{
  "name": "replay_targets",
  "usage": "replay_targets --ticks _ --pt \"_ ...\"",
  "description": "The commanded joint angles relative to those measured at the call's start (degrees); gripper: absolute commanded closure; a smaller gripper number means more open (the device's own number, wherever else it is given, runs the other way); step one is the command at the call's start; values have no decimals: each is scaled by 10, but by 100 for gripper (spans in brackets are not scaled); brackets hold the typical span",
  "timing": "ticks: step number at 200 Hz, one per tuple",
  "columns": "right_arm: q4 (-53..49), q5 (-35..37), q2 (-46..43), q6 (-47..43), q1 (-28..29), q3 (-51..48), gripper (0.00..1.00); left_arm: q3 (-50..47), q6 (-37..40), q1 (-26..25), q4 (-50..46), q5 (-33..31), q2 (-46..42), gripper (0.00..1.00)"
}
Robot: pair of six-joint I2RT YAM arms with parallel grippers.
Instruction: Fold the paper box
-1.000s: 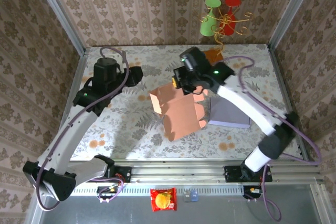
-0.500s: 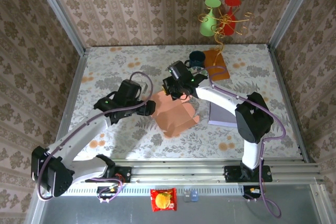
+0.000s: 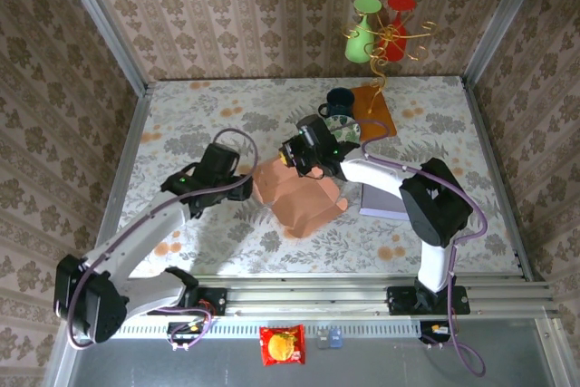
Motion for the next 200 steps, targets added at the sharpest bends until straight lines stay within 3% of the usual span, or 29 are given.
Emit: replay_targets --ticks 1,36,75,122,200 --pt "80 -28 -4 -33 -2 -23 100 -35 -33 42 13 33 -42 37" --pt "148 -37 -29 -80 -1 -74 100 -84 -22 95 55 106 -67 54" --pt "291 -63 -27 -91 -3 -148 100 -129 -12 98 138 140 -42 61" --pt "382 -82 -36 -97 -8 -182 100 -191 -7 81 242 131 -43 63" --pt "544 -137 -15 -71 -20 -251 100 -223 28 37 298 105 -40 61"
